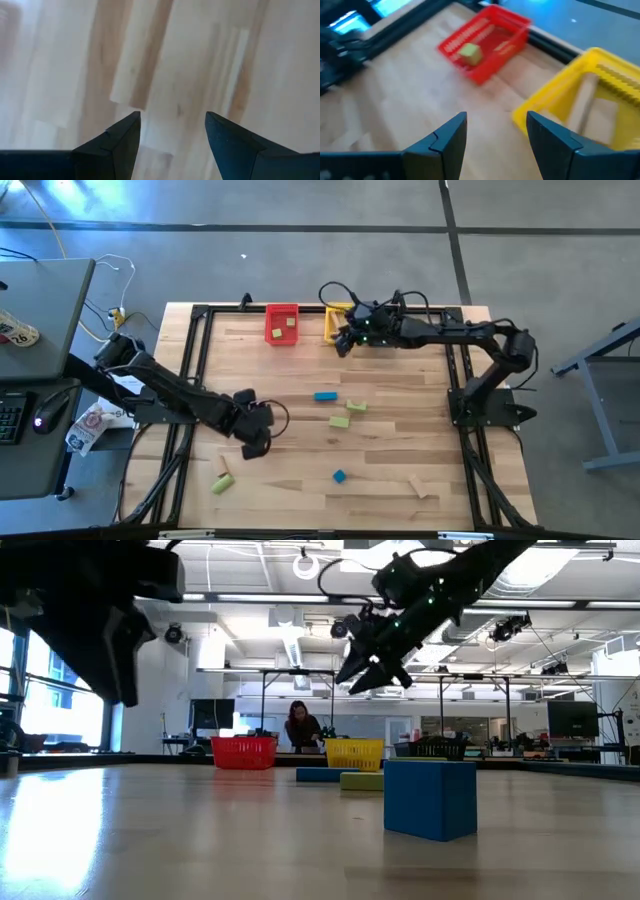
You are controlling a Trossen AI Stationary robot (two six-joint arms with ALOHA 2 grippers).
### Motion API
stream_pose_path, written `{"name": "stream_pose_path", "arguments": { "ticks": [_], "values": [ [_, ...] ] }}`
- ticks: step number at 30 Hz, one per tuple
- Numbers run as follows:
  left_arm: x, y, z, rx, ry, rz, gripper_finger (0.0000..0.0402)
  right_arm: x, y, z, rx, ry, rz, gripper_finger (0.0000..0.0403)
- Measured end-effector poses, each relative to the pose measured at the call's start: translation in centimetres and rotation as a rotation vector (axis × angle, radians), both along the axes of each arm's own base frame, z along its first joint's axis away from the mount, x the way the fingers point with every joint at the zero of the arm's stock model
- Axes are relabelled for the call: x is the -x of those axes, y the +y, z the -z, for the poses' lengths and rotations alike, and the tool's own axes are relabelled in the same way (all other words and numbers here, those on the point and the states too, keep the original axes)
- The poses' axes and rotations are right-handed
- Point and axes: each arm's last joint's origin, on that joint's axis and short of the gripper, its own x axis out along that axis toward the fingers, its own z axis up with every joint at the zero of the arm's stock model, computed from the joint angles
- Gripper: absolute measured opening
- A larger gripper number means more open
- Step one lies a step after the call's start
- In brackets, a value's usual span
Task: Sort & place blocks by color
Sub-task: Put the green block into the red bin
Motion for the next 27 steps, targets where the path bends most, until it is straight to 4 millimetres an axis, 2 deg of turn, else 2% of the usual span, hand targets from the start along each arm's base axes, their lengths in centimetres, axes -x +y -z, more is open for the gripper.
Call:
{"name": "stream_pose_path", "arguments": {
  "ticks": [7, 17, 27],
  "values": [
    [0.8, -2.1, 0.1, 0.091, 0.009, 0.007, 0.0207, -0.9, 4.1, -0.7, -0.001, 0.002, -0.12, 0.019],
    [1.6, -3.9, 0.0, 0.128, -0.01, -0.039, 0.0207, -1.4, 9.7, 0.1, -0.038, 0.109, -0.284, 0.019],
    [2.0, -4.8, 0.0, 0.165, -0.039, -0.131, 0.0207, -0.9, 13.8, 0.9, -0.054, 0.219, -0.402, 0.019]
  ]
}}
